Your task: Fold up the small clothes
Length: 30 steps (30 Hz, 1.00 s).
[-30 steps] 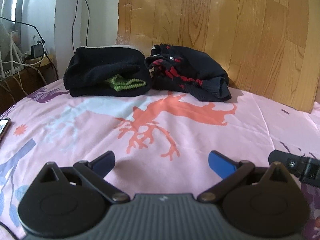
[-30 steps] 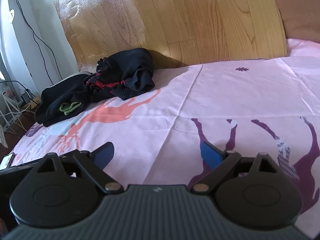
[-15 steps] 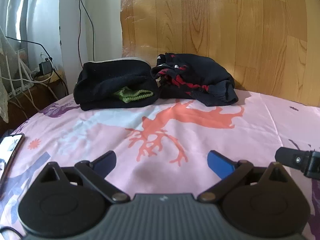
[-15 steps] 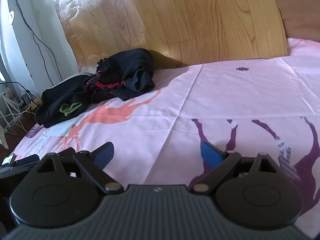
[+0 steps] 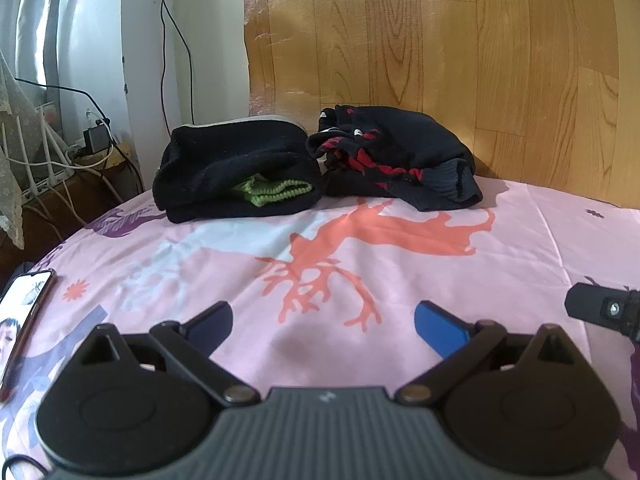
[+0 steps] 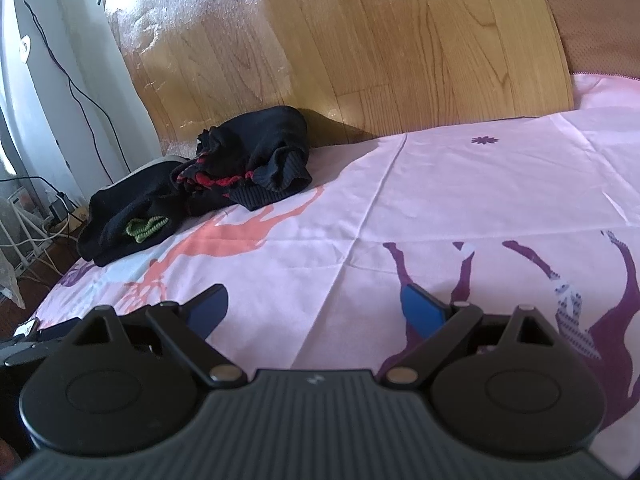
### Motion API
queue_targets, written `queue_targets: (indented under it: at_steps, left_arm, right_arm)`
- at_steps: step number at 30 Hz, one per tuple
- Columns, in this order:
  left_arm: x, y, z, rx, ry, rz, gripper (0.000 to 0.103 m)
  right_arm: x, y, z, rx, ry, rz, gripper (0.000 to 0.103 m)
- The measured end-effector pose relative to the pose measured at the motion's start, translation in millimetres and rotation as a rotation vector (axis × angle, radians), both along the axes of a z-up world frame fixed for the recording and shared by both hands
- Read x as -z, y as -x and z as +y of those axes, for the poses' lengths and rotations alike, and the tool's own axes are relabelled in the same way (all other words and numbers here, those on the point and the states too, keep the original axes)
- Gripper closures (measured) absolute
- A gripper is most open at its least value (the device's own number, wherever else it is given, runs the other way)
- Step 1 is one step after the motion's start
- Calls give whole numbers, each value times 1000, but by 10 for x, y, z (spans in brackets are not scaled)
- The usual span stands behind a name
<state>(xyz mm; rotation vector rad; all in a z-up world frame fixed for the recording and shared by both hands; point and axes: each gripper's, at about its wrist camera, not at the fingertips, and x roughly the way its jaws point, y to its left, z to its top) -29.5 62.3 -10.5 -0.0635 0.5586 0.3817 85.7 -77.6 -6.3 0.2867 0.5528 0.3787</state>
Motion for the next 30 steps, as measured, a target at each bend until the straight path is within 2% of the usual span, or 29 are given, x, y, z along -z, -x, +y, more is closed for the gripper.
queue_targets:
  at_steps: [30]
  left_arm:
    - [6, -2, 7, 16, 11, 4, 0]
  right_arm:
    - [-27, 44, -22, -4, -23, -35, 7]
